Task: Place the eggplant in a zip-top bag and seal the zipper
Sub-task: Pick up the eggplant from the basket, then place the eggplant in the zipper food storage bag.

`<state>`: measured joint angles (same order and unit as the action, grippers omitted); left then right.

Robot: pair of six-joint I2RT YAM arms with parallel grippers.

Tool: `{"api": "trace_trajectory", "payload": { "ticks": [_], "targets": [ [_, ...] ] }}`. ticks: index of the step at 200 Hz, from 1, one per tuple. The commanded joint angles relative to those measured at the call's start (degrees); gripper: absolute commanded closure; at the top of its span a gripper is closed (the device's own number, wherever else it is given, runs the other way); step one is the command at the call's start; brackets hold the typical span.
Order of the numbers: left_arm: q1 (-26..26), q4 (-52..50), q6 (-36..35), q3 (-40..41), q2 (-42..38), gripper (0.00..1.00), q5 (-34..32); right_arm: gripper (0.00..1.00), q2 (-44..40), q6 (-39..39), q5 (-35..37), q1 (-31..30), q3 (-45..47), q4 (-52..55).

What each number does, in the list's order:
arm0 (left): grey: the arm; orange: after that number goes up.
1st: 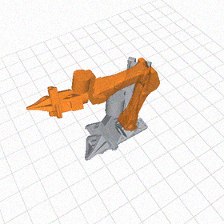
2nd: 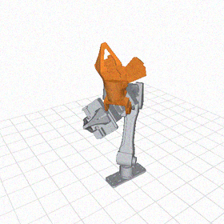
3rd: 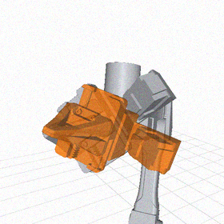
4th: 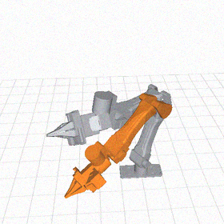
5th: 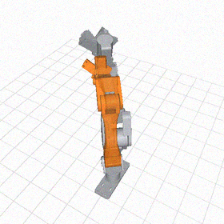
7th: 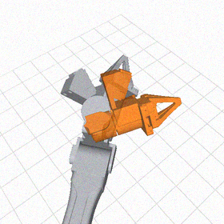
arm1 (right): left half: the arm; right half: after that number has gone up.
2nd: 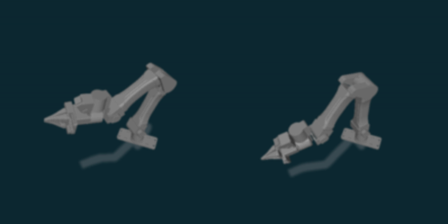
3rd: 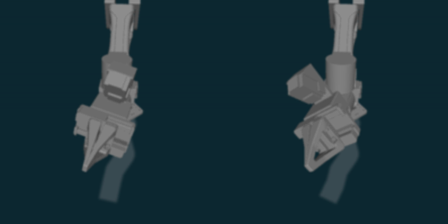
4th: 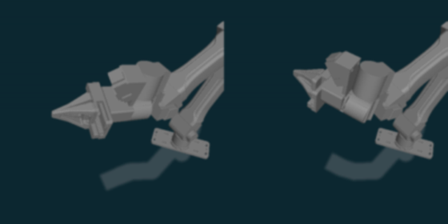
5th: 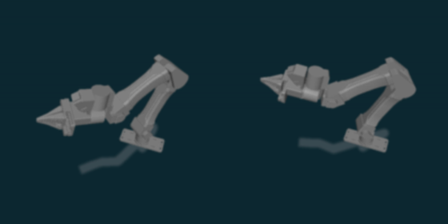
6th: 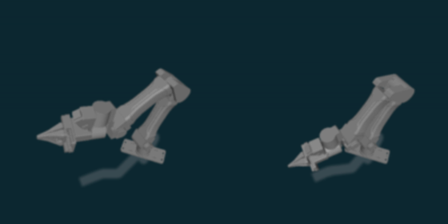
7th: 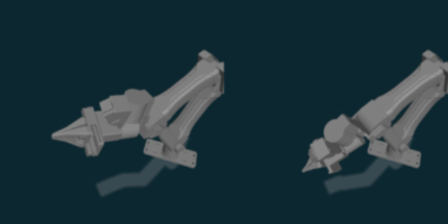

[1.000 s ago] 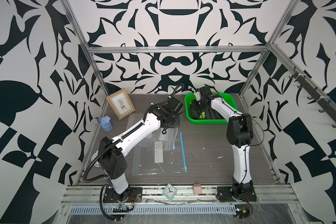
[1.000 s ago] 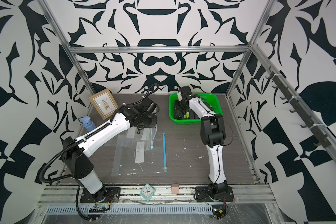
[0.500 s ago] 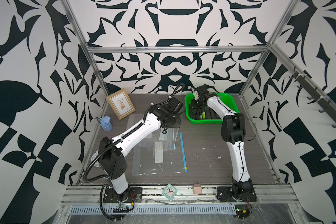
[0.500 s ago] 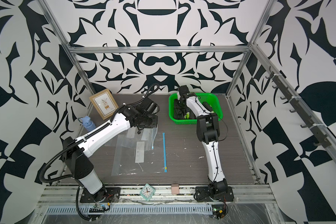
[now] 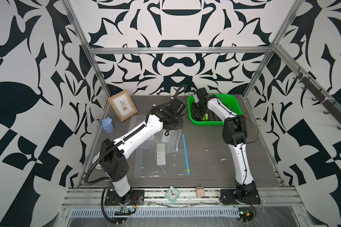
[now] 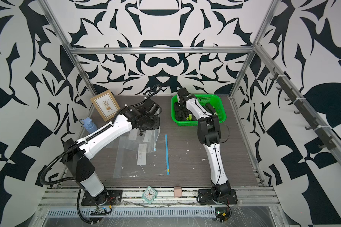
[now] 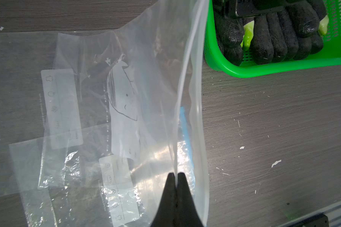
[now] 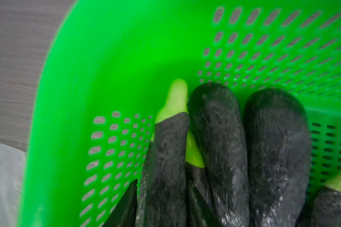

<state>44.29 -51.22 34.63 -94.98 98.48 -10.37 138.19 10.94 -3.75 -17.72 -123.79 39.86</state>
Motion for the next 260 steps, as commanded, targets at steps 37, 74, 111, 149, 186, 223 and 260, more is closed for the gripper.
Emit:
{"api": "trace_trajectory", "payload": {
  "ticks": [37,74,111,149,186,223,260],
  "targets": [
    [-0.26,-0.38,0.85,-0.60,-0.46,1.00,0.35,0.80,-4.00,-1.10,2.08,-0.16,0.85,-0.65],
    [-0.34,0.36,2.29,0.26,-1.00,1.00,0.35,0.90,-9.93,0.31,-0.40,0.66,4.89,-4.56],
    [-0.39,5.70,5.76,3.49,-3.27,1.00,1.13,0.94,-17.78,3.42,-5.95,2.39,13.82,-12.05],
    [-0.41,6.77,6.49,4.23,-3.27,1.00,2.20,0.96,-24.15,6.77,-12.46,4.30,22.34,-17.94],
    [-0.74,9.68,8.96,6.23,-4.23,1.00,4.13,0.97,-33.64,10.64,-20.78,4.71,34.44,-26.38],
    [-0.87,13.75,12.76,8.79,-5.42,1.00,5.15,0.97,-45.82,21.78,-27.16,3.65,50.84,-42.44],
    [-0.90,15.63,14.63,9.54,-5.83,1.00,5.98,0.98,-53.59,29.48,-25.34,-2.04,60.55,-53.37]
  ]
}}
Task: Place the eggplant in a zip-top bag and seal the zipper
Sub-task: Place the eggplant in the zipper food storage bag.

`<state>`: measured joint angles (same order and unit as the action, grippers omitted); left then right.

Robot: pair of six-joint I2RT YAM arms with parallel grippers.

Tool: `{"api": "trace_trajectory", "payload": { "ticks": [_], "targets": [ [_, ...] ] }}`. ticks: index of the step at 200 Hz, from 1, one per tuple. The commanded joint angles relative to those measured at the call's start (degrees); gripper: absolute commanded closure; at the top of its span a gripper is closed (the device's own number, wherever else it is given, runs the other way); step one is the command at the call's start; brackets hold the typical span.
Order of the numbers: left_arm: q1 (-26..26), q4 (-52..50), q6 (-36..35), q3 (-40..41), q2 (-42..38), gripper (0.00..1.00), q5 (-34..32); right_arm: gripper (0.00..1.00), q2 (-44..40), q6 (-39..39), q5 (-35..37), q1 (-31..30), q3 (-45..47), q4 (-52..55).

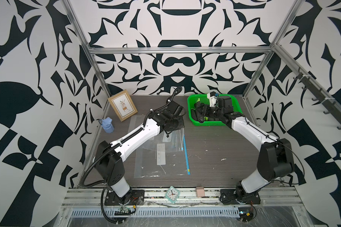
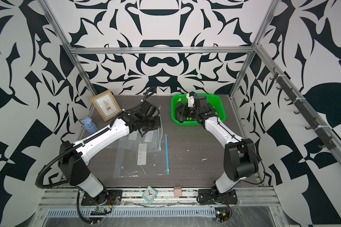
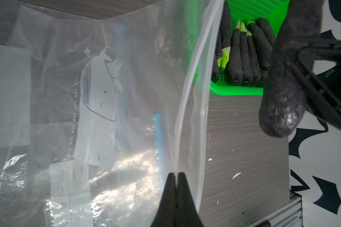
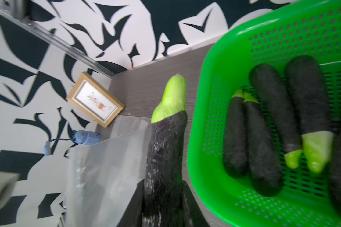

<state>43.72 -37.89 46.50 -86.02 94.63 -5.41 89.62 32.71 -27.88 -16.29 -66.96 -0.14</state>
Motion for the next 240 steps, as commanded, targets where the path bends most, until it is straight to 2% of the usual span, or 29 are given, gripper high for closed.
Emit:
{"api": "trace_trajectory", "payload": {
  "ticks": [1,43,74,178,240],
  "targets": [
    [-0.36,2.30,2.78,0.50,-1.99,1.00,1.01,0.98,-5.18,7.94,-1.17,-3.65,3.92,-13.64],
    [-0.74,0.53,1.51,-1.61,-1.11,1.00,1.21,0.99,-8.49,9.78,4.93,-12.34,8.33,-19.17],
    [-0.97,-0.72,0.70,-2.76,-0.56,1.00,1.30,1.00,-8.61,10.81,8.73,-16.31,11.50,-22.95],
    [-1.10,-1.00,0.52,-3.48,-1.94,1.00,1.78,1.00,-6.41,11.82,18.24,-19.03,17.86,-31.88],
    [-1.10,-0.79,0.63,-2.76,-2.87,1.00,2.86,1.00,-6.44,9.25,24.37,-21.67,17.56,-35.41]
  ]
}}
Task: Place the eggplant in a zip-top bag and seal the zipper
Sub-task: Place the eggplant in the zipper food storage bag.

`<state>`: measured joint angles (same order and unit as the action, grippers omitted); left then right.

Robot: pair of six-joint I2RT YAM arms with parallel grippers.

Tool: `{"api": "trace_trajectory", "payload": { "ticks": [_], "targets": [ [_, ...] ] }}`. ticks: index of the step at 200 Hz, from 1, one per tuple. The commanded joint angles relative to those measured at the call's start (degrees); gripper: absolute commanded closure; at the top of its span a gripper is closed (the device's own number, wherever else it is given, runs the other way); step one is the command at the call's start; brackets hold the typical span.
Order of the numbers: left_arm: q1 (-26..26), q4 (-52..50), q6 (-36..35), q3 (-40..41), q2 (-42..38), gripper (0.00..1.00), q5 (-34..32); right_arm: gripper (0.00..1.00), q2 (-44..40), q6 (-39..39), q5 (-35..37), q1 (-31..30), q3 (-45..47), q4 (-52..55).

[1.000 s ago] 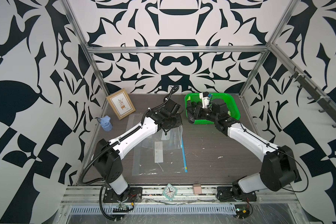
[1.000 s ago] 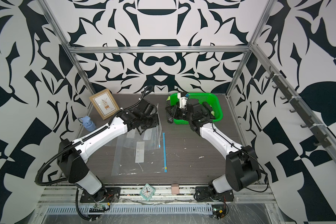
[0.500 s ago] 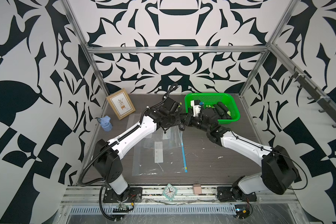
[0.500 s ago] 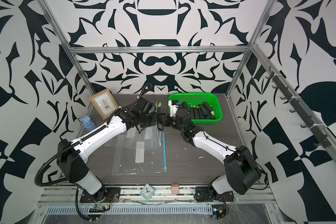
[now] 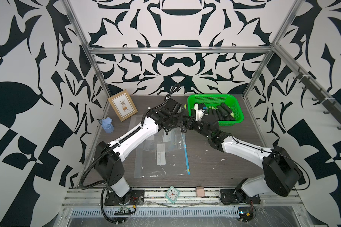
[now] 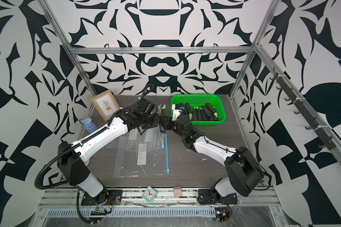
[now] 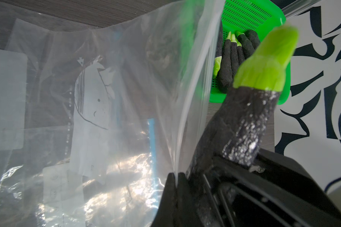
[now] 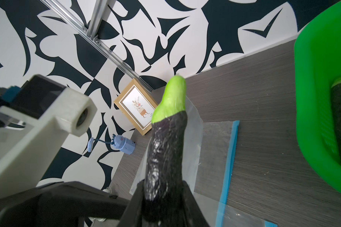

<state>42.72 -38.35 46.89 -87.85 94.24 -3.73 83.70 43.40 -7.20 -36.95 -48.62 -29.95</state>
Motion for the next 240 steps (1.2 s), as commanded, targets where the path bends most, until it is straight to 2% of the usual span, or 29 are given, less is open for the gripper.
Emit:
{"api": "trace_trajectory", "payload": {
  "ticks": [1,73,129,240],
  "targets": [
    [-0.14,-0.28,0.23,-0.92,-2.48,1.00,1.18,1.00,-0.49,-1.46,3.78,-1.06,-0.78,-5.75],
    [-0.09,0.92,0.38,-0.36,-3.16,1.00,2.15,1.00,5.21,-4.45,10.17,-5.20,-2.56,-7.89],
    [-0.38,0.91,-0.64,0.11,-4.58,1.00,1.56,1.00,3.79,-5.52,17.56,-6.35,1.33,-10.09],
    [-0.48,-0.65,-2.51,0.49,-3.60,1.00,-0.67,1.00,-2.38,-2.31,17.71,-6.73,2.27,-14.05]
  ]
}}
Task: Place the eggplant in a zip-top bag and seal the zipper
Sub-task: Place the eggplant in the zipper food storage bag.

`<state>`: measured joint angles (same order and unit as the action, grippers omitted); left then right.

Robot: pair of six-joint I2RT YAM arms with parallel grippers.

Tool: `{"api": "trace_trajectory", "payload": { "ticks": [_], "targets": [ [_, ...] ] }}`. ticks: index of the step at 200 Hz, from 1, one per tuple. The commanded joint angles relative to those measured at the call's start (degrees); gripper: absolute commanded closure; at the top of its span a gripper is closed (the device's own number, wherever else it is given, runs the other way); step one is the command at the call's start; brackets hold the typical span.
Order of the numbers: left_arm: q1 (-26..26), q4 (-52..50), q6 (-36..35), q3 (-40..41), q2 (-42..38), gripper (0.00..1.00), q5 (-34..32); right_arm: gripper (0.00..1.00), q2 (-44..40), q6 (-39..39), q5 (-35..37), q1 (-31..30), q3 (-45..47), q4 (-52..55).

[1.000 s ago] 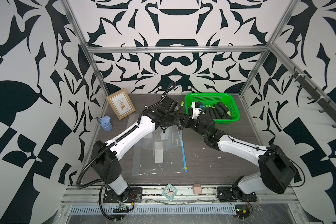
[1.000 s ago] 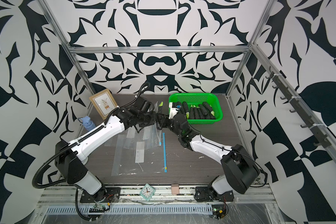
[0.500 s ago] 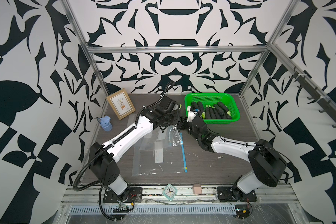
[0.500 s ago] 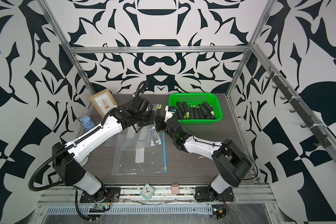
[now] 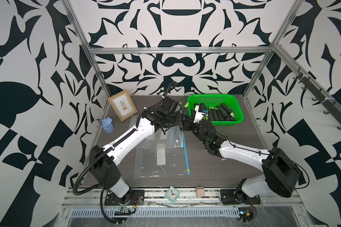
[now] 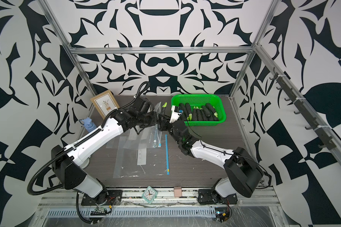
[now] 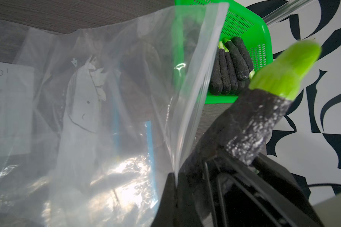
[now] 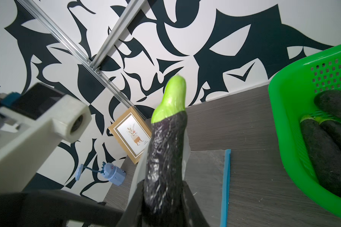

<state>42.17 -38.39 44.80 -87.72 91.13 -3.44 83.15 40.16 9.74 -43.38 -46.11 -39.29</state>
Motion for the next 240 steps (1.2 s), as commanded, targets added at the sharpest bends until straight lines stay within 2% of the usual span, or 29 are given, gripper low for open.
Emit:
{"api": "trace_trajectory", "payload": {
  "ticks": [1,68,183,240],
  "targets": [
    [0.09,-0.58,-0.41,0.36,-0.50,1.00,-0.95,1.00,-1.84,0.91,0.75,-0.26,-0.27,-4.73],
    [0.09,1.95,3.71,2.12,-2.16,1.00,-1.03,1.00,1.23,0.84,5.56,-0.39,0.17,-13.62],
    [0.09,6.93,8.10,4.58,-4.74,1.00,-1.84,1.00,10.21,-0.08,17.42,-6.42,3.18,-31.17],
    [-0.05,5.30,7.40,4.04,-4.37,1.00,-2.42,0.99,7.45,-3.22,21.11,-6.84,5.62,-32.34]
  ]
}}
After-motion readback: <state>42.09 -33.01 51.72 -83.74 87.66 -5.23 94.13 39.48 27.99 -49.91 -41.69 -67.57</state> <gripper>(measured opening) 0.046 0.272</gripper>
